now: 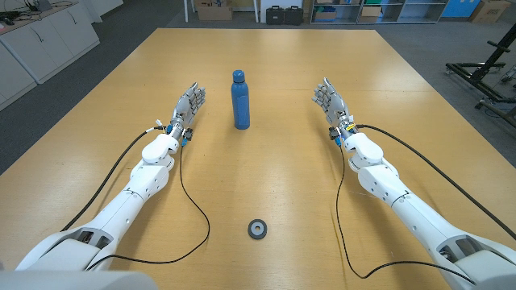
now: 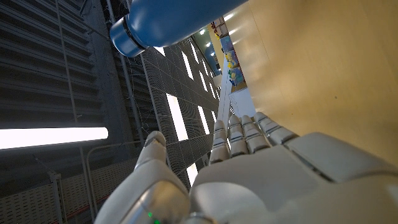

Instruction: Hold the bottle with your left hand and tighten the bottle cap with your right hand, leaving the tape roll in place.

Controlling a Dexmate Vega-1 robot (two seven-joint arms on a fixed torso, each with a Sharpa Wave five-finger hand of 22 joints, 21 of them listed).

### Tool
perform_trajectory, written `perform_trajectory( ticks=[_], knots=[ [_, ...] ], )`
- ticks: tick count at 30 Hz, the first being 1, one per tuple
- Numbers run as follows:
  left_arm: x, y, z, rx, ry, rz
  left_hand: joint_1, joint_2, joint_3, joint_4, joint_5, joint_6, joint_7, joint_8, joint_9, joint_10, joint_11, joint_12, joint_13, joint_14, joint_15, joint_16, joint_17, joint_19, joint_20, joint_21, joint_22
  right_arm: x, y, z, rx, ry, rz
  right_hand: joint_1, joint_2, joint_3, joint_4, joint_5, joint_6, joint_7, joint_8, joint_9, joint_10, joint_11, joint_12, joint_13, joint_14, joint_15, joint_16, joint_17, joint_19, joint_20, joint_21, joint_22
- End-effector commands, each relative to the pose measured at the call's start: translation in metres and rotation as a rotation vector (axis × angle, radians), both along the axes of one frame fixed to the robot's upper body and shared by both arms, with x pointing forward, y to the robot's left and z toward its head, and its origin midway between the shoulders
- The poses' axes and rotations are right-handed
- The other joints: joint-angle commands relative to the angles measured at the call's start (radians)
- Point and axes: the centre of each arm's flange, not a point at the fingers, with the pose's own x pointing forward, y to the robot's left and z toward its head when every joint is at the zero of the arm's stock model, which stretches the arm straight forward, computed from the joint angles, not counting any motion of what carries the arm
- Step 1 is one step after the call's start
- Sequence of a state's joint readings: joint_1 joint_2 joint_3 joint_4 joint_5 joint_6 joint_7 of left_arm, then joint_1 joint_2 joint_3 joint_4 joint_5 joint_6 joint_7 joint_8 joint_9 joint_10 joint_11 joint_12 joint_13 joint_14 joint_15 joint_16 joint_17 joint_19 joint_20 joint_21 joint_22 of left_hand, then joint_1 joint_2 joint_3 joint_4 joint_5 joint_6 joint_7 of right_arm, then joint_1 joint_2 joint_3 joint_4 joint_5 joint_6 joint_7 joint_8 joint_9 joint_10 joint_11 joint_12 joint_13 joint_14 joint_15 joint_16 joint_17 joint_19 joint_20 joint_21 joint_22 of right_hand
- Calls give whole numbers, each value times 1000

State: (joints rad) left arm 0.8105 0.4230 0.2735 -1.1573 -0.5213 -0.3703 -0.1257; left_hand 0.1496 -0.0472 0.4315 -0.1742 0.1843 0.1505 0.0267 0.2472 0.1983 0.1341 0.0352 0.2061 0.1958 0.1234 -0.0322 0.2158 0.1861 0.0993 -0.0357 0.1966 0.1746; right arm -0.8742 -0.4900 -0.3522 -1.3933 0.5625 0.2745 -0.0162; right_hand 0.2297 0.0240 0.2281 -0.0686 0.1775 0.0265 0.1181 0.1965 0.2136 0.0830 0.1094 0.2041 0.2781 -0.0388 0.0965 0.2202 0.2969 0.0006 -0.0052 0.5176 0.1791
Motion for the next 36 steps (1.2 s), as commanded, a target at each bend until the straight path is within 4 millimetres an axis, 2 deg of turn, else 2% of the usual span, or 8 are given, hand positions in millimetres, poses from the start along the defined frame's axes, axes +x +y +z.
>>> perform_trajectory(
  ticks=[1,7,13,15,17,18,31,36],
  knots=[
    [13,-11,10,94,-35,-9,56,18,29,-9,18,-21,0,-8,3,-13,-10,-7,4,-1,-2,-8,0,-2,-17,-6,1,0,-3,2,-4,6,-10,10,5,2,-4,3,6,35,5,0,9,5,6,1,7,3,3,2,4,2,-4,3],
    [18,-15,12,158,-50,-22,100,21,48,-15,26,-46,-7,-13,5,-22,-17,-10,4,-4,-9,-12,0,-1,-14,-6,0,-1,-7,2,-5,8,-17,10,5,2,-4,3,6,34,5,-1,12,6,7,-1,9,4,4,2,5,2,-5,3],
    [22,-20,15,257,-52,-55,136,2,55,-18,24,-75,-21,-19,7,-37,-20,-13,5,-10,-9,-16,0,5,-9,-5,-1,-2,-8,3,-8,9,-20,11,6,2,-5,3,6,34,5,-2,11,6,6,-3,9,5,4,1,5,2,-6,4],
    [23,-21,15,281,-58,-80,179,-48,53,-16,12,-126,-27,-29,9,-74,-12,-18,6,-40,2,-25,1,-13,2,-10,-1,-2,-8,3,-7,11,-19,12,6,2,-6,3,6,35,5,-3,12,5,6,-4,9,5,4,0,6,2,-6,4],
    [24,-23,15,307,-62,-99,190,-65,50,-15,7,-143,-22,-32,10,-83,-10,-18,7,-49,6,-26,1,-17,3,-10,-1,-2,-9,3,-8,12,-20,12,6,2,-6,3,7,35,5,-3,11,5,6,-4,9,5,3,0,6,2,-7,4],
    [24,-23,15,317,-64,-103,200,-84,45,-13,2,-162,-16,-35,10,-93,-4,-18,8,-54,7,-26,2,-20,7,-10,0,-2,-9,3,-8,14,-19,12,7,2,-7,3,6,34,5,-3,12,5,6,-5,9,5,4,0,7,2,-7,4],
    [25,-28,15,361,-99,-193,214,-121,30,-9,-7,-205,-3,-42,11,-124,3,-21,9,-83,14,-30,3,-32,15,-11,0,-4,-15,0,-13,22,-23,15,8,3,-9,4,7,32,5,-6,14,4,7,-10,10,5,4,-1,9,3,-9,4],
    [25,-29,13,383,-104,-199,220,-135,19,-7,-7,-185,1,-28,11,-97,-10,-6,10,-57,4,-18,3,-15,14,-4,0,-3,-15,0,-12,24,-19,16,9,3,-10,4,7,32,4,-6,14,4,7,-11,11,6,4,-2,9,4,-10,4]
  ],
)
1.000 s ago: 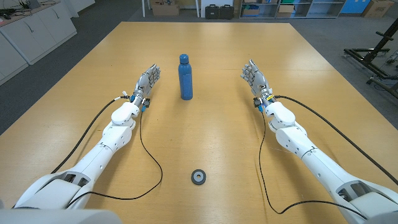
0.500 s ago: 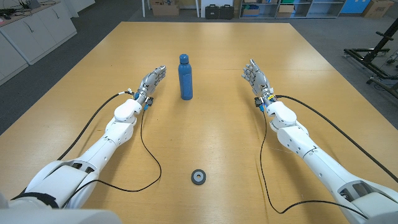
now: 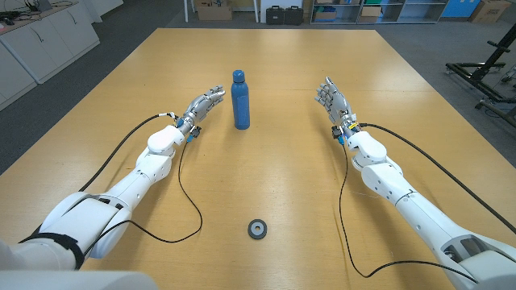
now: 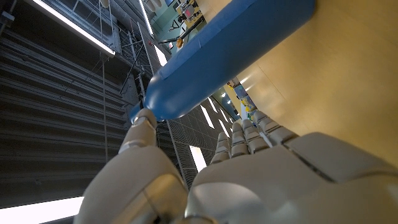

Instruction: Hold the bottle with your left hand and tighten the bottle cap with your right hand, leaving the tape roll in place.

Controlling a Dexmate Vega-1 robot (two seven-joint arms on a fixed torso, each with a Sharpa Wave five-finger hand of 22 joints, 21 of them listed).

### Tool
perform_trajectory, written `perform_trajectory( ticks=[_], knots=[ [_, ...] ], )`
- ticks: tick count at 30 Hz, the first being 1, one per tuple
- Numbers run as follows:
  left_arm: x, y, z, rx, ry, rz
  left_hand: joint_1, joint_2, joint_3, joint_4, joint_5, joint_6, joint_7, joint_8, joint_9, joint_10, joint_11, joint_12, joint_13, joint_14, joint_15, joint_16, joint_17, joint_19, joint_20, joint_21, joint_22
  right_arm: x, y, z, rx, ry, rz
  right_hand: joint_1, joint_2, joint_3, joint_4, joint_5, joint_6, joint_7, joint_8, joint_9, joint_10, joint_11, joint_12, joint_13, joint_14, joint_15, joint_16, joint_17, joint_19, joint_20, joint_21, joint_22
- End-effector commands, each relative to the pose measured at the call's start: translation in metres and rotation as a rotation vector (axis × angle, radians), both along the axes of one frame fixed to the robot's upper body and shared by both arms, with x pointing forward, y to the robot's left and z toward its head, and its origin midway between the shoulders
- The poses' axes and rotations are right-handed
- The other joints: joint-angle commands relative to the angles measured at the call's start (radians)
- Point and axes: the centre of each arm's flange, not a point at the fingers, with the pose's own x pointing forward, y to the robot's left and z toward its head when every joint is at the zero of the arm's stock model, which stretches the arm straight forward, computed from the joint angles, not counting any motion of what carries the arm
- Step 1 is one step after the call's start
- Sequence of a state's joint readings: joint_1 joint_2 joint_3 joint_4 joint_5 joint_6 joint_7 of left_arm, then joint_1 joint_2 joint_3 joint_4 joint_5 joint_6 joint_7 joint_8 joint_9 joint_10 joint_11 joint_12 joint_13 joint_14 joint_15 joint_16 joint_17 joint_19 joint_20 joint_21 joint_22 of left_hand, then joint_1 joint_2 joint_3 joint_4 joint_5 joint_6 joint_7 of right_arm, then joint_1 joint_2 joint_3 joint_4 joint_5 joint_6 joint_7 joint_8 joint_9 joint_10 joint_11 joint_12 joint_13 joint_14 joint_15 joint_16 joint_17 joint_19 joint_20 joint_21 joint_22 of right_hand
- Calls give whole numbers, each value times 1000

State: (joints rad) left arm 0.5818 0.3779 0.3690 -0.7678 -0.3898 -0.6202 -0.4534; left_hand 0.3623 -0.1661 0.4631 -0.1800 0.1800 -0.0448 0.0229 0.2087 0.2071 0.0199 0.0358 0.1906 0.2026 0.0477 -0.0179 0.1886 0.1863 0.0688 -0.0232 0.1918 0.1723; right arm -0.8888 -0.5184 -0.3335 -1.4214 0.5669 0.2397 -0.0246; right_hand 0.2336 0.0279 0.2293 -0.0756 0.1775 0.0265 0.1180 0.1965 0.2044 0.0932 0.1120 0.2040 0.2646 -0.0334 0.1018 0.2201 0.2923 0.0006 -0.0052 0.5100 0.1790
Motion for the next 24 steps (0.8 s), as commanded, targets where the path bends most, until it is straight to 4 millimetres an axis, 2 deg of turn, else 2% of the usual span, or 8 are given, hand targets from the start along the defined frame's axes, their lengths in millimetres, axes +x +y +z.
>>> perform_trajectory(
  ticks=[1,6,10,15,24],
  knots=[
    [1,-2,-3,53,-11,-53,10,-18,-16,-1,-2,14,3,13,2,26,-14,13,3,29,-13,14,3,25,0,4,3,0,-2,-1,-1,7,4,12,5,1,-3,4,7,32,4,3,4,2,7,2,5,0,4,3,9,4,-3,4],
    [-1,-4,-1,93,-29,-29,18,-21,-24,-1,-1,41,0,27,3,43,-21,20,3,47,-24,20,3,44,-6,9,3,-1,-1,-1,-3,5,4,13,5,1,-4,4,8,32,5,2,3,2,6,1,4,0,4,2,10,3,-4,4],
    [1,-5,0,125,-23,-29,22,-20,-26,-1,0,39,-3,28,3,38,-23,17,4,42,-23,17,3,44,-8,9,3,-3,-2,-1,-5,3,3,13,5,1,-4,4,8,31,4,1,4,1,7,0,4,0,4,2,10,4,-5,4],
    [6,-8,-2,143,-8,-45,38,-22,-37,-1,8,-12,-6,12,3,4,-18,5,4,15,-21,6,3,35,-6,2,2,-4,-2,-1,-3,4,0,14,6,1,-5,3,8,31,4,0,5,2,7,-3,6,1,4,1,9,5,-6,4],
    [9,-16,1,198,-22,-10,55,-19,-42,-2,14,9,-9,25,4,15,-33,11,5,24,-30,10,3,38,-10,2,2,-7,-2,1,-2,2,-5,15,6,1,-6,3,9,31,4,-1,6,4,7,-6,6,1,4,1,11,5,-8,4]
  ],
)
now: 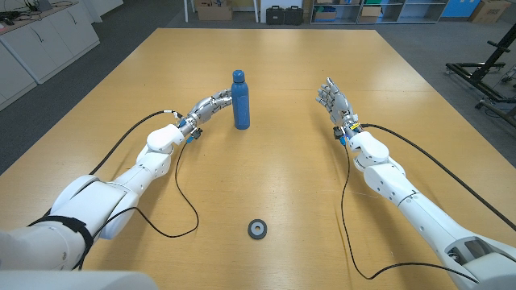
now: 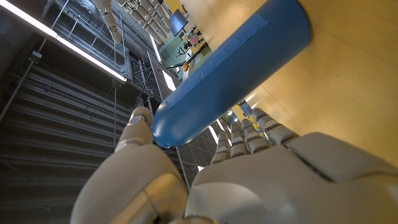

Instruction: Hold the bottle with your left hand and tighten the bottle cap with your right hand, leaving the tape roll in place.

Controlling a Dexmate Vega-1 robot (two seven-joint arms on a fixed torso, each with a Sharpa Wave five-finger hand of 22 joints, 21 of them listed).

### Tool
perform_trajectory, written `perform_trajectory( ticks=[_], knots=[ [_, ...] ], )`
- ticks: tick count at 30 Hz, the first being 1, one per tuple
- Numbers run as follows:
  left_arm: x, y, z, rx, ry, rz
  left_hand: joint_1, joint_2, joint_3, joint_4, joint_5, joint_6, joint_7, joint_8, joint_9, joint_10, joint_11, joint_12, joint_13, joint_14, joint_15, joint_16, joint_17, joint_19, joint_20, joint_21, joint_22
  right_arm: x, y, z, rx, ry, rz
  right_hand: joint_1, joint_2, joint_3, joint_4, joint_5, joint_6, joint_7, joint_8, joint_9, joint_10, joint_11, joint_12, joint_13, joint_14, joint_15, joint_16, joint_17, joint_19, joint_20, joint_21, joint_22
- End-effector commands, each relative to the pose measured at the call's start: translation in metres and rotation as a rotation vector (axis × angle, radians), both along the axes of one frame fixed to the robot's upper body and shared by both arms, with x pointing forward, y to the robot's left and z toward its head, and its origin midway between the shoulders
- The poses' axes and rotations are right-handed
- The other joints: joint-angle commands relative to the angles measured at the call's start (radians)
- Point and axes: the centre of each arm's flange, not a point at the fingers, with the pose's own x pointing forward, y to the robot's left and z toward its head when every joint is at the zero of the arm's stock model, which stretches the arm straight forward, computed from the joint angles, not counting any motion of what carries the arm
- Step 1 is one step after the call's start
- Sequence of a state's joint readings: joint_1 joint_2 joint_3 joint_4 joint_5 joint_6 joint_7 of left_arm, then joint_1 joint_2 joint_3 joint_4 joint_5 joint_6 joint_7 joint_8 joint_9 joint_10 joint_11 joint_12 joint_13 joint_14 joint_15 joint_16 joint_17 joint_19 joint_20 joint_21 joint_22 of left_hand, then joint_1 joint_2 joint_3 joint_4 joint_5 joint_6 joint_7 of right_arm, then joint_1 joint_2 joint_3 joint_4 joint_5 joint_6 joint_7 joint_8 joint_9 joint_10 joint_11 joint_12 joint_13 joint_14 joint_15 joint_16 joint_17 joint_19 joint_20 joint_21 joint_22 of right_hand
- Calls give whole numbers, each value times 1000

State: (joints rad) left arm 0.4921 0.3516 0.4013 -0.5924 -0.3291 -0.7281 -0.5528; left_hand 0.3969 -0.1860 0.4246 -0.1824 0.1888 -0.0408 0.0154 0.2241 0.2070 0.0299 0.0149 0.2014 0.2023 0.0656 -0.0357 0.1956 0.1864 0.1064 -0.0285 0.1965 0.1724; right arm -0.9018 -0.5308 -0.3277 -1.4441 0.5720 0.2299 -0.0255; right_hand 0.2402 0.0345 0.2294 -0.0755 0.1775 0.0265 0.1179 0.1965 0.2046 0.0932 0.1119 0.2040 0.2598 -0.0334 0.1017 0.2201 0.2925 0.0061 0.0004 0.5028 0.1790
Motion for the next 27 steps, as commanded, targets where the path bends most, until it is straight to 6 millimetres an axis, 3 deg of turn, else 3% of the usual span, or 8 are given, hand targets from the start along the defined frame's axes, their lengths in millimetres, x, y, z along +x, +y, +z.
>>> perform_trajectory(
  ticks=[1,16,27],
  knots=[
    [5,-10,2,70,-9,25,21,1,-4,1,6,6,-1,10,4,7,-12,1,5,7,-12,4,2,1,-5,-3,2,-3,-1,1,0,-1,-7,8,0,1,-7,3,9,31,4,-1,7,4,7,-1,6,1,4,0,6,0,-1,4],
    [23,-24,-5,72,63,79,41,-2,-15,1,12,31,-28,25,4,34,-17,11,6,30,-20,12,2,12,-8,0,2,-6,-3,0,0,11,-22,8,0,0,-8,3,12,30,5,-3,7,4,8,-5,9,0,6,-1,7,2,-3,4],
    [33,-36,-9,105,135,87,53,-3,-24,2,15,59,-30,39,4,52,-23,17,6,46,-25,16,2,26,-7,3,2,-4,-1,0,-4,17,-19,8,1,0,-9,3,12,30,5,-4,9,4,8,-8,10,0,6,-1,6,4,-6,4]
  ],
)
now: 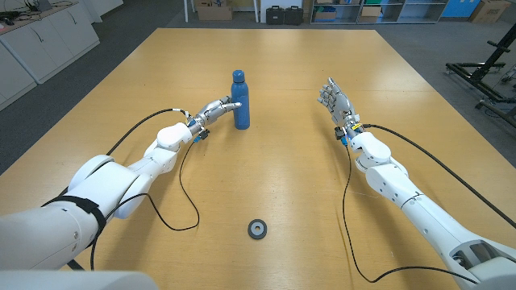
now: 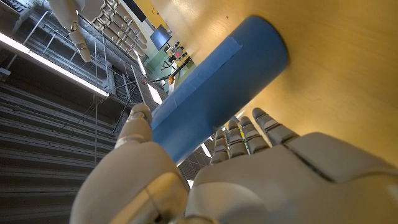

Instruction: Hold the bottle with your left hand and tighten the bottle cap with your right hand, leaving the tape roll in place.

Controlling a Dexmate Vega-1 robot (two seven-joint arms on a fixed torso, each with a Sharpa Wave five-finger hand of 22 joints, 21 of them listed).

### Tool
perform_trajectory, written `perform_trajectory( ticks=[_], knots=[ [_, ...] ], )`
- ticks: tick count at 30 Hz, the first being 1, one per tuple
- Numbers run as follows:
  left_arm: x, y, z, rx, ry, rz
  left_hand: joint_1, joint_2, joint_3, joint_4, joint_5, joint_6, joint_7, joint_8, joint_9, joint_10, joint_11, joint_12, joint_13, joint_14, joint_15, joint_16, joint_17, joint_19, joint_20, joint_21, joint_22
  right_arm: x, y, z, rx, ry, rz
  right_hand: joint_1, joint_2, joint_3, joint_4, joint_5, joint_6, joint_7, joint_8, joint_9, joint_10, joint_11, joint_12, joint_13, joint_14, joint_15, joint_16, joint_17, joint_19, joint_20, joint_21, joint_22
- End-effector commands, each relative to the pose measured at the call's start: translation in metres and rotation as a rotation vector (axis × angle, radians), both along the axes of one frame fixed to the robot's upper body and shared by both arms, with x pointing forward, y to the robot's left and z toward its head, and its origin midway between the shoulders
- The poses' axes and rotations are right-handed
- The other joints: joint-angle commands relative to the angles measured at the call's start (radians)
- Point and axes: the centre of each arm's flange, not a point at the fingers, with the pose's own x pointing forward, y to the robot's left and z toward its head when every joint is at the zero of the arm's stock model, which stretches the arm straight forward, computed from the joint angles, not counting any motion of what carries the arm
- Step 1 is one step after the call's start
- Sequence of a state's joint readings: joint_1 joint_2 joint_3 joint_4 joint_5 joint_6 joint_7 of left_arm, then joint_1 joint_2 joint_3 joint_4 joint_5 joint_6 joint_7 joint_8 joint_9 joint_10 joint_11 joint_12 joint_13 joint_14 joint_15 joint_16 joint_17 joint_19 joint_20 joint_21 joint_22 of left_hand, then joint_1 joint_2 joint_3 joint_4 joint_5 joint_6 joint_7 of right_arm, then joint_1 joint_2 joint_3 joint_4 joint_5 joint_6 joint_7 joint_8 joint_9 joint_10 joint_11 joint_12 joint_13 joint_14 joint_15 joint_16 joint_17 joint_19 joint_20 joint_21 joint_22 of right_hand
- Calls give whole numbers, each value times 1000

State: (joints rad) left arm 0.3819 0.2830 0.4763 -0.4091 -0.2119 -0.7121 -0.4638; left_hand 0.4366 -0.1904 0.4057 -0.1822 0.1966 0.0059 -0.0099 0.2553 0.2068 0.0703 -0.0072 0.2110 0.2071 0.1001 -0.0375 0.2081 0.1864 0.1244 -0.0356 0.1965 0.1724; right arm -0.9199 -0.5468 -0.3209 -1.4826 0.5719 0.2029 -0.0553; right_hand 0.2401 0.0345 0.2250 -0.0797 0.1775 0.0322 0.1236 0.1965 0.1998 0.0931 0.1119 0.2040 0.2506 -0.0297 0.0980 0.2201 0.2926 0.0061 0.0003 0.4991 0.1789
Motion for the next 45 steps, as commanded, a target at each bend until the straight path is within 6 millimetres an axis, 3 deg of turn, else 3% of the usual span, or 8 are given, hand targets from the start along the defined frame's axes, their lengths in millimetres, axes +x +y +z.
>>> perform_trajectory(
  ticks=[1,11,31,33,35,36,37,45],
  knots=[
    [10,-12,-4,26,68,21,14,1,-6,1,7,13,-5,8,5,13,-1,8,1,13,-23,4,2,9,-1,3,2,1,2,0,-5,8,1,8,1,4,-5,3,7,24,5,1,9,3,8,0,7,4,6,-2,7,4,-2,4],
    [16,-22,-5,20,103,30,28,2,-15,2,8,37,-10,21,5,35,-8,13,1,33,-34,8,2,25,-1,6,2,2,3,0,-11,10,0,8,1,3,-6,3,7,23,5,0,10,3,9,-2,8,8,6,-2,7,5,-4,4],
    [20,-40,-2,-17,113,37,98,17,-28,3,1,132,-42,65,1,118,-75,27,0,101,-89,17,-1,88,-36,14,2,4,-2,-4,-2,17,-2,9,2,2,-8,3,6,20,4,-2,16,3,11,-9,11,7,7,-4,11,7,-9,5],
    [20,-40,-2,-37,115,40,112,21,-27,3,1,152,-52,74,0,137,-87,30,-1,120,-104,20,-2,98,-49,14,2,4,-2,-5,-1,18,-2,9,3,2,-8,3,6,20,4,-2,17,3,11,-10,11,8,8,-4,12,7,-9,5],
    [21,-40,-3,-66,124,44,156,32,-22,7,-2,214,-59,98,-4,191,-105,36,-3,175,-127,25,-5,141,-124,19,1,5,-2,-6,1,20,-3,9,3,2,-8,3,6,20,4,-2,17,5,11,-11,13,8,8,-4,12,7,-9,5],
    [22,-40,-3,-78,128,46,160,32,-21,7,-3,218,-58,99,-5,197,-107,37,-3,186,-128,27,-5,148,-128,20,1,5,-2,-6,1,20,-2,9,3,2,-8,3,6,19,4,-2,18,5,11,-11,12,8,8,-4,12,7,-9,5],
    [22,-40,-3,-90,132,46,200,45,-11,7,-4,278,-64,122,-8,249,-117,43,-5,229,-142,28,-6,189,-153,25,1,6,-2,-7,2,22,-2,9,3,2,-8,3,6,20,4,-2,17,5,11,-11,12,7,8,-4,12,7,-10,5],
    [22,-39,-4,-137,132,49,266,86,19,15,-9,387,-58,153,-15,353,-121,53,-7,331,-162,32,-8,277,-169,35,2,6,-2,-9,4,25,-6,9,3,1,-9,3,7,20,4,-2,20,3,12,-13,12,7,8,-5,14,7,-11,5]
  ],
)
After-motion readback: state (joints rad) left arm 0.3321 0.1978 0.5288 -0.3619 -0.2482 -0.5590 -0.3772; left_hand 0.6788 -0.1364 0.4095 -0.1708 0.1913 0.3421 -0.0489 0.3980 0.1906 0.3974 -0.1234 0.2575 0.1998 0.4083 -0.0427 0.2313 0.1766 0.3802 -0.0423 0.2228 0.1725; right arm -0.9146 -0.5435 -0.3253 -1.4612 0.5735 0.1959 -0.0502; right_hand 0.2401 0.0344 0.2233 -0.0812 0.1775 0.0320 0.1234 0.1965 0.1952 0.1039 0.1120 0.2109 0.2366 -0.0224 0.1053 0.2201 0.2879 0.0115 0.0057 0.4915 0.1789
